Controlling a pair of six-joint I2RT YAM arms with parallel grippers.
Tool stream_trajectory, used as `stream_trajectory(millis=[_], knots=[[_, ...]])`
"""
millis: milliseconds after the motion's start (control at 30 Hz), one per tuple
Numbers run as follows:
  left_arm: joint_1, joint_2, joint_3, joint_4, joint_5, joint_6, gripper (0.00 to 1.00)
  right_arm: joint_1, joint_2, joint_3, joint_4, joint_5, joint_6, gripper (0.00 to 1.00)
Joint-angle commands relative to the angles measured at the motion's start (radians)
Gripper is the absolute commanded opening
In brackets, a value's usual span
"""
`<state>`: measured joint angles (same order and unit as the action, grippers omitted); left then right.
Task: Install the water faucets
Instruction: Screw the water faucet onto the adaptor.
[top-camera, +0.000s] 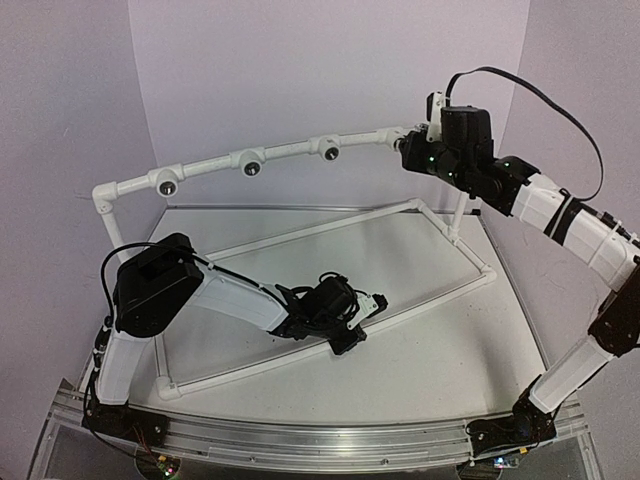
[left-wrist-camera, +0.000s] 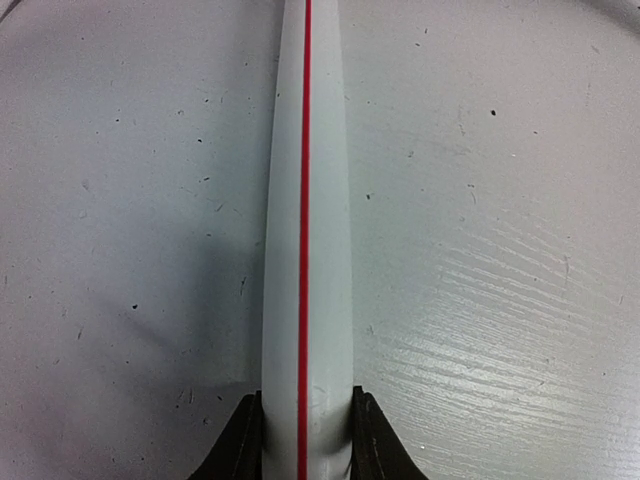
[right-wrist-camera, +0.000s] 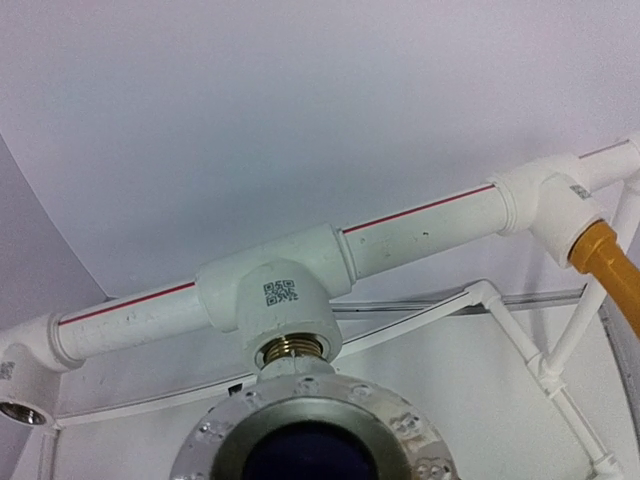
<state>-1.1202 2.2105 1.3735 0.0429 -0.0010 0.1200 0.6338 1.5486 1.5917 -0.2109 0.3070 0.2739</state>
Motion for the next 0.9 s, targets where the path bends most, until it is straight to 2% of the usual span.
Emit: stream_trajectory(millis=[0,67,200,433,700,867], knots=[[-0.018,0.158,-0.073,-0.265,0.048,0.022,0.00,-0.002,0.005,0.023,0.069,0.037,0.057,0.06],[-0.018,0.158,-0.072,-0.265,0.049,0.023,0.00,-0.002,0.006,0.009,0.081,0.040,0.076,0.00],[-0.018,0.156,-0.076,-0.265,0.050,0.023,0.00,-0.002,0.000,-0.055,0.125,0.053,0.141,0.00],[-0.018,0.155,-0.077,-0.265,0.053,0.027,0.00,-0.002,-0.018,-0.258,0.317,0.082,0.394,0.00],[-0.018,0.155,-0.079,-0.265,0.055,0.028,0.00,-0.012,0.040,-0.279,0.464,-0.005,0.658,0.00],[-0.017,0.153,-0.082,-0.265,0.055,0.029,0.00,-0.014,0.075,-0.224,0.506,-0.041,0.659,0.00]])
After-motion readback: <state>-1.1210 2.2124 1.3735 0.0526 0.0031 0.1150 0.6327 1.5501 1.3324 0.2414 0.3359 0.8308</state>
